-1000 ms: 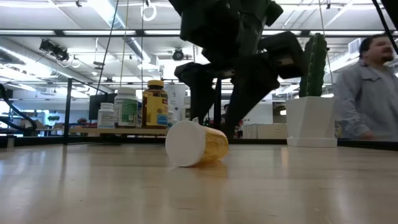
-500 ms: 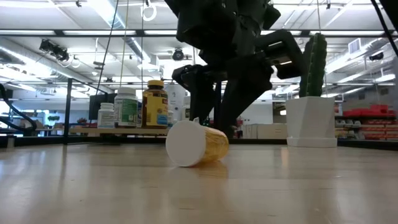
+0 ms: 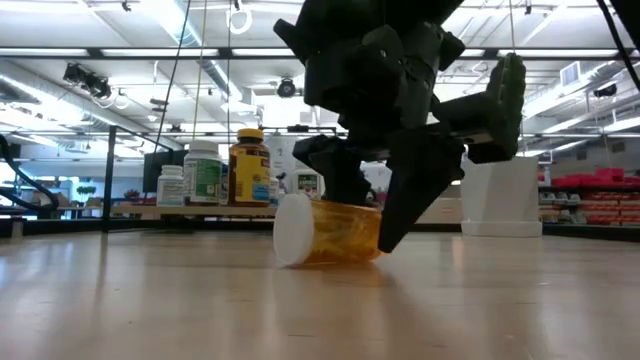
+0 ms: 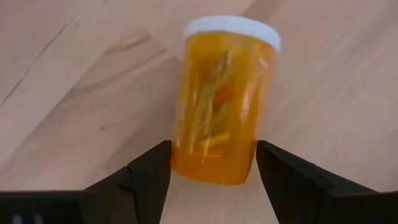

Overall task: Pick and place medicine bottles onto shelf by color
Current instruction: Put the orange pill bottle on the shelf

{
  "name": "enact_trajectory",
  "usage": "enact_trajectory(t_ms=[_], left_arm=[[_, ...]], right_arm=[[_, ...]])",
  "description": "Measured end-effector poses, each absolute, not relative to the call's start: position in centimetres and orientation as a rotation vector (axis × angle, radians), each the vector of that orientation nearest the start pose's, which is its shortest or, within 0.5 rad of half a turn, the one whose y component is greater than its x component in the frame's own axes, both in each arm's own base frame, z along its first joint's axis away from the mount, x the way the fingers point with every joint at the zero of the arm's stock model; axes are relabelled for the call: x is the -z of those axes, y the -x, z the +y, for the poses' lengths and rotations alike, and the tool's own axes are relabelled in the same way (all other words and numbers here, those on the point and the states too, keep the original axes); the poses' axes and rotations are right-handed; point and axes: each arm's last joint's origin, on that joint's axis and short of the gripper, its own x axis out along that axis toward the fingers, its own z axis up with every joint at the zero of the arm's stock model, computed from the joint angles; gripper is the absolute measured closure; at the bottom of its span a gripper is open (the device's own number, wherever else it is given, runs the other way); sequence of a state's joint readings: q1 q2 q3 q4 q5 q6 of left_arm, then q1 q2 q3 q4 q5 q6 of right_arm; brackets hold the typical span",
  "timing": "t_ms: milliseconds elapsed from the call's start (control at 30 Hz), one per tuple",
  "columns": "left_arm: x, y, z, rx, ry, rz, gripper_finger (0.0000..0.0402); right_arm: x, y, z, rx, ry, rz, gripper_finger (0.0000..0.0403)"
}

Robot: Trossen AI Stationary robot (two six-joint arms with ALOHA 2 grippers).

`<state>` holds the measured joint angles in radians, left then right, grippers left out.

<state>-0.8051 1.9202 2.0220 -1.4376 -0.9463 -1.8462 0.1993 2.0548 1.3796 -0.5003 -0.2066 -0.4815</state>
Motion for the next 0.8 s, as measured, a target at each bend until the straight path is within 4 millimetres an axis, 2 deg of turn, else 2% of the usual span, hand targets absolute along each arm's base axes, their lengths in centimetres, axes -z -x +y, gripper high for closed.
enact_trajectory(t_ms=[467, 667, 800], left_arm=[[-35.4, -27.2, -24.9, -0.736, 0.711, 0.411, 0.0382], [-35.4, -27.2, -24.9, -0.736, 0.711, 0.411, 0.0393], [-35.4, -27.2, -24.9, -0.736, 0.71, 0.411, 0.0394]], right_arm=[[-14.4, -40.2, 8.7, -0.57, 0.322, 1.065, 0.0207], [-14.4, -40.2, 8.8, -0.542, 0.259, 1.079, 0.0208], [-15.6, -40.1, 8.7, -0.528, 0.237, 1.059, 0.0207]])
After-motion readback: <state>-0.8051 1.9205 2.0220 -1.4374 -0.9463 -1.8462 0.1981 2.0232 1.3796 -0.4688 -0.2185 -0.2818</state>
